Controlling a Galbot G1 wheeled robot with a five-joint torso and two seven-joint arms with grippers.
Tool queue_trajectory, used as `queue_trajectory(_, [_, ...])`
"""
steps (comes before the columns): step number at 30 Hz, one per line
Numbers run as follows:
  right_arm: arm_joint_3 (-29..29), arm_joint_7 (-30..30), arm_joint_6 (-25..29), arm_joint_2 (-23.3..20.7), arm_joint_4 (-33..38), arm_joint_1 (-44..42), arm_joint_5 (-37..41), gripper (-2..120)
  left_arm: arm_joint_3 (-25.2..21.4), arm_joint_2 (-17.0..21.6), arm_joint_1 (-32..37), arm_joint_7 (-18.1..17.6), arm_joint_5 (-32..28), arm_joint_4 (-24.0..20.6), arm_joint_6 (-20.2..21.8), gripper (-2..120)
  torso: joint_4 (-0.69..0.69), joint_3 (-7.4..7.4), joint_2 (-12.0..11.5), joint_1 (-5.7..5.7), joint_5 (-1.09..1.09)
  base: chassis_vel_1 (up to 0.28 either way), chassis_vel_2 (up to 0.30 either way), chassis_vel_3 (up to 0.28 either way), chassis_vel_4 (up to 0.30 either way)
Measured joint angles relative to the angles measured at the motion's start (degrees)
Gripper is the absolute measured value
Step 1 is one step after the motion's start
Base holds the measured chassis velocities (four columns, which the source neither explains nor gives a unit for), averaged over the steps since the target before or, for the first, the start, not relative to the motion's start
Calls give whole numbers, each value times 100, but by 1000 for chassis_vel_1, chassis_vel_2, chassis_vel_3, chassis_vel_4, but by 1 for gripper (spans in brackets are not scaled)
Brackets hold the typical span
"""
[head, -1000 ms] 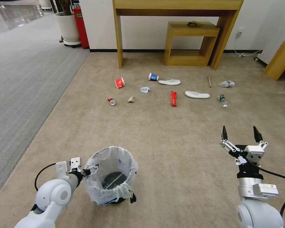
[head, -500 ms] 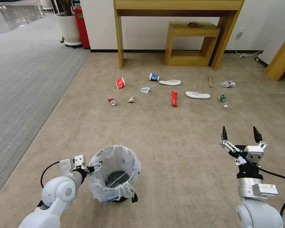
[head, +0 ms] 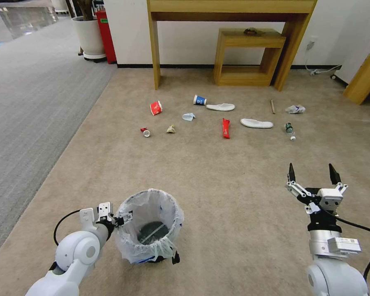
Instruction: Pick up the trash bin and place the garbage on the floor into it.
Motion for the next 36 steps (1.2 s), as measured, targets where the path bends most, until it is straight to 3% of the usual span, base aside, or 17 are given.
queue_trajectory(2, [-8, 0, -2, 2, -5, 8, 0, 100, 13, 100, 49, -18, 8, -1, 1, 51, 0, 0, 0, 0, 0, 0, 0, 0, 0])
queue_trajectory(6, [-13, 0, -3, 6, -6, 10, -1, 100, 16, 188, 124, -46, 26, -7, 1, 42, 1, -1, 0, 0, 3, 0, 0, 0, 0])
queue_trajectory(9, [-17, -1, -7, 5, -6, 21, -1, 100, 10, 279, 270, -68, 38, -102, 13, 25, 2, 0, 0, 0, 1, 0, 0, 0, 0])
queue_trajectory(16, [-20, 1, -13, -10, 0, 40, -1, 100, -40, 338, 393, -180, -188, -283, 27, 7, 1, 0, 0, 1, -1, 0, 0, 0, 0])
queue_trajectory(26, [-17, 112, -51, -60, 45, 37, 40, 100, -336, 201, 492, -227, -484, -486, 66, 0, 0, 1, -1, 1, -3, 0, 0, 0, 0])
queue_trajectory(36, [31, 167, -90, -121, 106, 67, 206, 100, -1337, -223, 457, -671, -1396, -1387, 45, 0, 0, 0, -1, 1, 2, 0, 0, 0, 0])
